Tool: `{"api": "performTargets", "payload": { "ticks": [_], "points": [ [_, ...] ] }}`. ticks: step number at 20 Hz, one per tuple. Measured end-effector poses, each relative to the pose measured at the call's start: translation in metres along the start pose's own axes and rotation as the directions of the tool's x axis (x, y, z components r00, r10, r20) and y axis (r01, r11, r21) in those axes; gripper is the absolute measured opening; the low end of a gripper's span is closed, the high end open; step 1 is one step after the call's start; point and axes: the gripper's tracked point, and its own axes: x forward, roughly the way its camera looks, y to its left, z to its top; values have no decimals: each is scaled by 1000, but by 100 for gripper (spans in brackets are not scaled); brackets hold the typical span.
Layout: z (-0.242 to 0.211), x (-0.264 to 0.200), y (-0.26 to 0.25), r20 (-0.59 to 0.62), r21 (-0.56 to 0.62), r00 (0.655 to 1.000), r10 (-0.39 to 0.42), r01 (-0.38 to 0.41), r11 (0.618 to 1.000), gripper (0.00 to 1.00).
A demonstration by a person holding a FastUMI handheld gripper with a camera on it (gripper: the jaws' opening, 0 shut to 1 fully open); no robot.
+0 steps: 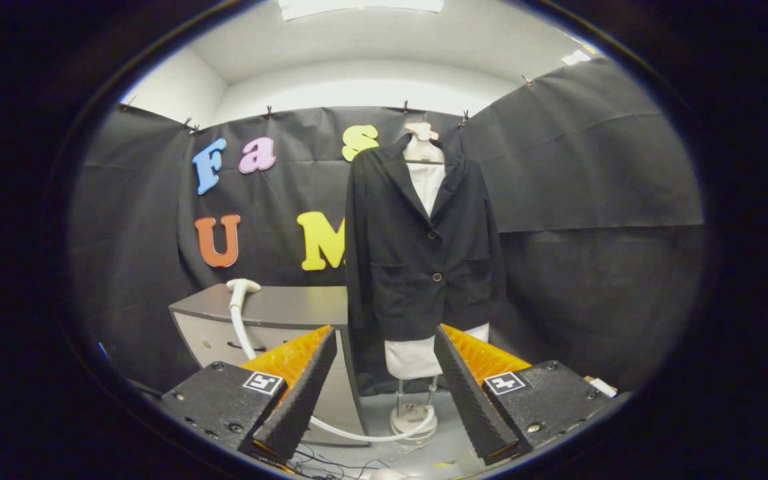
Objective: Iron the clothes twice with a garment steamer, once on the left side and once on the right side.
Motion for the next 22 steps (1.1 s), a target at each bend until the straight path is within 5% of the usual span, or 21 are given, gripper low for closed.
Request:
{"api": "performTargets", "payload": {
  "ticks": [13, 22],
  "points": [
    [60, 94, 113, -40, -75, 977, 210, -213, 974, 95],
    [37, 188, 267, -197, -113, 875, 443, -469, 876, 95]
  ]
}}
